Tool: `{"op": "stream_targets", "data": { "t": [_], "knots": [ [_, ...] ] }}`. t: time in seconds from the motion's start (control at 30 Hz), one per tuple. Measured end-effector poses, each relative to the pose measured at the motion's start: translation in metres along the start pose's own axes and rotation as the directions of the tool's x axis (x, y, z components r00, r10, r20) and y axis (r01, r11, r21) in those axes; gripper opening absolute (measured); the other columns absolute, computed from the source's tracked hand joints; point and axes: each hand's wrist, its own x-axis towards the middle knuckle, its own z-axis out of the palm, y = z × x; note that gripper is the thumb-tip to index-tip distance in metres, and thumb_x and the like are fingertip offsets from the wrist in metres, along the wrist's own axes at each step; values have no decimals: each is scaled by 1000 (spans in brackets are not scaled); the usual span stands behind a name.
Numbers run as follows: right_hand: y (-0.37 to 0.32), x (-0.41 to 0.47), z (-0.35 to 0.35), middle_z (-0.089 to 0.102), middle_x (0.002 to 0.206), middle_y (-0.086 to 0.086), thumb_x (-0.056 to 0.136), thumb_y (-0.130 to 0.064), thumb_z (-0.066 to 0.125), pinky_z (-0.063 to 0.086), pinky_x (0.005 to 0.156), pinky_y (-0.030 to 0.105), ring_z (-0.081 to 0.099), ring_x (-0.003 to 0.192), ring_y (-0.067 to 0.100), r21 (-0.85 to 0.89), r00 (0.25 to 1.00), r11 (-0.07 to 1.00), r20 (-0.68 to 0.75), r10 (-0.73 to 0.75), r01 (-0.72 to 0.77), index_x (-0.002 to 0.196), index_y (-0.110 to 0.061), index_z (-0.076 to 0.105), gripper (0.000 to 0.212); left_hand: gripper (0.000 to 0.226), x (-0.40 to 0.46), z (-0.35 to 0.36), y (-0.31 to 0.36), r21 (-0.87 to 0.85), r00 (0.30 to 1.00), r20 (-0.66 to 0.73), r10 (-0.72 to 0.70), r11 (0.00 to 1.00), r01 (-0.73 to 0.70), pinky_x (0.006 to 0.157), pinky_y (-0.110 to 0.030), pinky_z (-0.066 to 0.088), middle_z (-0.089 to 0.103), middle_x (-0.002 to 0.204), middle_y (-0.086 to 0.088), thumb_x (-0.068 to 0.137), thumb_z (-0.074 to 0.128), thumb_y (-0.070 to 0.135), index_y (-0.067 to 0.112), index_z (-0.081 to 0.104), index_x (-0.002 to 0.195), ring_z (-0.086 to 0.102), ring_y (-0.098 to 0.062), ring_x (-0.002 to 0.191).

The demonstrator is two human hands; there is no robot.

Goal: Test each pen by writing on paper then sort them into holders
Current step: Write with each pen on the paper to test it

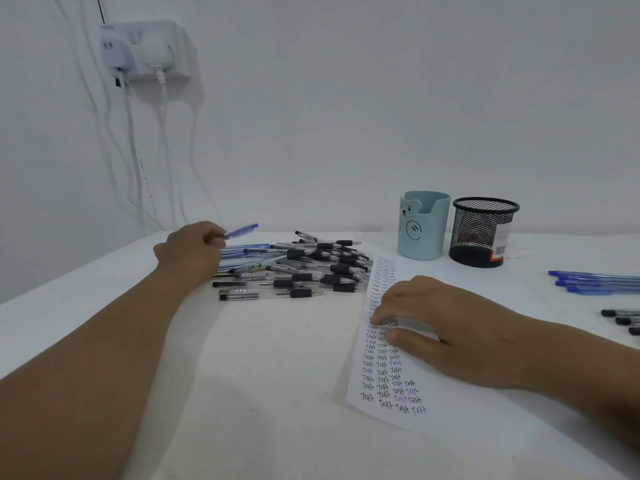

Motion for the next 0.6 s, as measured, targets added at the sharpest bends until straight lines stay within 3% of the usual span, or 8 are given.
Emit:
{"op": "stream_targets", "data": {
  "t": [0.07,0.13,0.2,0.23,0.3,0.37,0.47,0.6],
  "knots": [
    [-1,0,-1,55,118,-26,101,-49,45,40,98,21,46,116,-3,5,1000,1000,3,1,-1,123,-38,61,29,23,1,-3,7,-299,999,-30,-15,954,6,72,-31,45,63,89,5,99,47,12,26,65,98,56,-17,80],
    [-1,0,-3,56,119,-25,102,-48,46,40,99,20,46,116,-2,4,1000,1000,6,-3,3,124,-37,62,30,26,-4,-10,25,-604,997,38,-61,794,71,65,-28,43,57,83,-1,100,41,6,22,61,97,53,-15,71],
    [-1,-1,-5,56,121,-25,101,-49,47,38,101,19,46,118,-4,4,1000,1000,12,3,-4,124,-36,62,31,23,-13,-17,48,-848,972,228,-54,480,225,64,-28,37,46,72,-1,101,39,13,17,58,90,44,-17,65],
    [0,-2,-6,57,122,-25,101,-49,48,38,101,18,46,119,-5,10,1000,1000,12,6,-6,124,-36,63,31,28,-18,-20,60,-891,935,354,-9,299,340,63,-29,35,41,68,-1,102,39,27,15,56,83,40,-17,63],
    [0,-5,-8,58,123,-25,99,-49,50,38,102,17,47,120,-5,32,1000,999,21,7,-8,124,-36,64,31,58,-31,-22,81,-852,844,524,118,66,520,65,-32,35,36,63,0,96,33,66,16,47,71,38,-18,59],
    [1,-6,-11,59,124,-25,97,-51,53,38,102,16,48,121,-5,53,999,999,35,11,-13,123,-35,66,33,72,-42,-16,97,-804,801,569,186,-76,589,66,-33,37,30,61,0,84,30,86,17,38,63,36,-19,56],
    [2,-8,-17,59,127,-28,94,-52,58,36,105,14,47,123,-7,63,997,996,63,55,-59,123,-37,68,35,67,-60,-9,117,-747,772,599,211,-199,634,65,-32,35,22,61,1,82,39,80,18,30,59,30,-18,54],
    [1,-10,-24,58,130,-31,93,-46,64,37,106,15,49,123,-9,87,989,991,115,94,-105,123,-38,68,31,52,-77,-3,134,-702,742,625,242,-241,670,60,-30,33,17,61,2,81,39,62,19,26,56,25,-18,53]
  ]
}}
